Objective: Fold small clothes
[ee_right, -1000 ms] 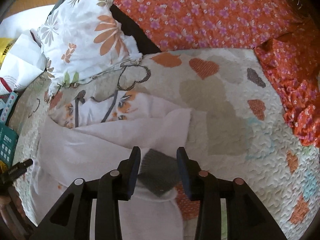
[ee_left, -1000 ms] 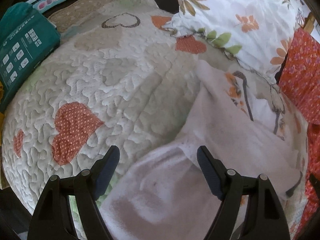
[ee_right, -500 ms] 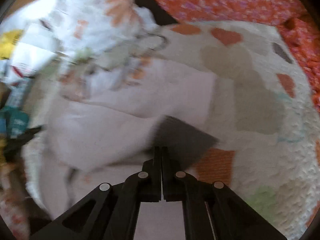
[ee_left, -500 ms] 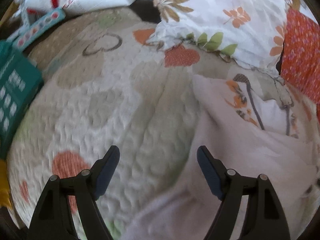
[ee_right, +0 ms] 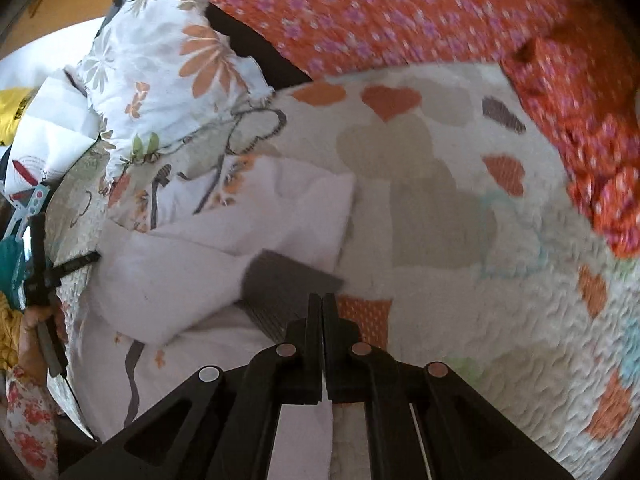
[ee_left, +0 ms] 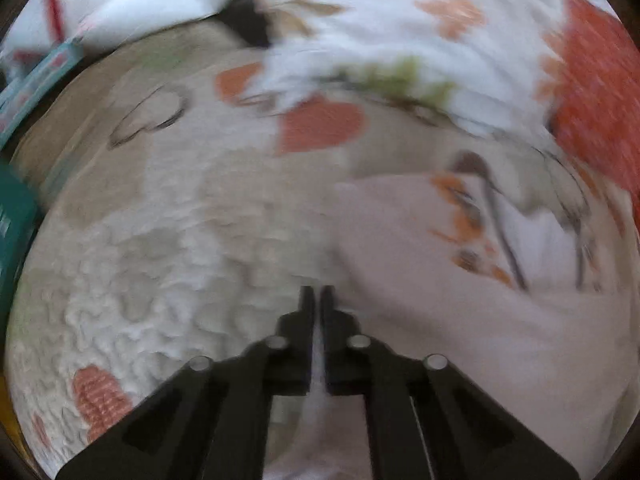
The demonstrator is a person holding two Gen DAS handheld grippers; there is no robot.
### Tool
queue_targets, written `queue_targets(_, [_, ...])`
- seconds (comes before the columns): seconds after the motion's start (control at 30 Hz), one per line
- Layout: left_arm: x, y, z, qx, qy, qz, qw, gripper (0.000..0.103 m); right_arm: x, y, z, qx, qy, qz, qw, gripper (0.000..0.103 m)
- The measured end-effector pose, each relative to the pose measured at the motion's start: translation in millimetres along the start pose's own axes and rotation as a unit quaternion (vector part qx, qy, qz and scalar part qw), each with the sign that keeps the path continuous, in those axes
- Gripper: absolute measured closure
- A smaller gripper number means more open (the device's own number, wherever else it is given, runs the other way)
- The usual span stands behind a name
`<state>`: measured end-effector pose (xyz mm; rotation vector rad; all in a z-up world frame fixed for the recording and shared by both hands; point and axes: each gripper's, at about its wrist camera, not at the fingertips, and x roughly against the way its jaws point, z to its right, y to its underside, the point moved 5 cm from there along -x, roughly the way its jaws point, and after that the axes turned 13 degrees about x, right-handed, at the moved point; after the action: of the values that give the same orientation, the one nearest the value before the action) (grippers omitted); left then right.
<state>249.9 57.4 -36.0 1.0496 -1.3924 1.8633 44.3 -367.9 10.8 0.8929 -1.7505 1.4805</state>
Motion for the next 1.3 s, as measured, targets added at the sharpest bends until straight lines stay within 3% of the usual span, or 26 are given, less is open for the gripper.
queue_targets(0.07, [-10,-7,-29,0.051,-0.03,-0.006,0.9982,0.103,-2,2,0,-0.003,-0.007,-0.001,1.0,0.101])
queue_targets(0.13, [-17,-8,-53,0.1,-0.023,-0.027,0.9943,0.103,-3,4,-2,-0.007,-0.022,0.002,1.0,0.095])
queue_targets(0.17, [-16,-10,-60,0.121,-0.001,-0.033,0.9921,0.103,-5,4,-4,-0.011,-0.036,0.005,0.999,0.09])
queue_targets(0.23, [-7,-13,-67,0.135,0.018,-0.034,0.9902,0.103,-7,4,-9,-0.022,-0.058,0.017,0.998,0.059])
queue_targets(0.27, [1,-14,-67,0.13,0.021,-0.025,0.9909,0.103,-8,4,-11,-0.024,-0.061,0.022,0.998,0.058])
queue_targets(0.3, [9,-15,-65,0.122,0.024,-0.018,0.9921,0.099,-10,3,-14,-0.022,-0.062,0.024,0.998,0.058])
queue_targets(0.37, [21,-11,-59,0.108,0.032,-0.014,0.9936,0.082,-17,4,-19,-0.018,-0.061,0.023,0.998,0.058])
queue_targets(0.4, [27,-8,-58,0.101,0.037,-0.013,0.9941,0.065,-23,4,-22,-0.015,-0.057,0.019,0.998,0.058])
queue_targets(0.43, [31,-4,-59,0.098,0.04,-0.013,0.9943,0.057,-27,5,-23,-0.012,-0.054,0.016,0.998,0.058])
queue_targets(0.57, [46,18,-54,0.085,0.053,-0.027,0.9946,0.056,-48,5,-35,0.036,-0.006,0.009,0.999,0.059])
queue_targets(0.63, [49,28,-54,0.075,0.057,-0.038,0.9948,0.055,-58,5,-38,0.056,0.013,-0.008,0.998,0.097])
queue_targets(0.7, [52,35,-56,0.065,0.055,-0.043,0.9954,0.055,-54,2,-36,0.049,0.011,-0.009,0.999,0.097])
queue_targets(0.83, [61,40,-63,0.062,0.061,-0.038,0.9955,0.055,-8,-13,-34,-0.007,-0.073,0.028,0.997,0.097])
queue_targets(0.9, [63,41,-69,0.066,0.06,-0.036,0.9954,0.054,12,-20,-26,-0.026,-0.089,0.043,0.995,0.097])
queue_targets(0.97, [62,41,-77,0.075,0.057,-0.038,0.9949,0.054,20,-24,-16,-0.043,-0.081,0.044,0.995,0.097])
queue_targets(1.1, [61,45,-93,0.098,0.059,-0.047,0.9923,0.053,9,-14,13,-0.057,-0.005,0.004,0.998,0.095])
queue_targets(1.17, [64,48,-99,0.102,0.061,-0.046,0.9919,0.049,6,-1,20,-0.072,-0.001,-0.002,0.997,0.084])
queue_targets(1.23, [67,51,-104,0.098,0.059,-0.04,0.9926,0.044,6,13,22,-0.084,-0.01,-0.002,0.996,0.063])
queue_targets(1.3, [69,55,-107,0.091,0.059,-0.039,0.9933,0.042,4,32,21,-0.089,-0.016,-0.009,0.996,0.062])
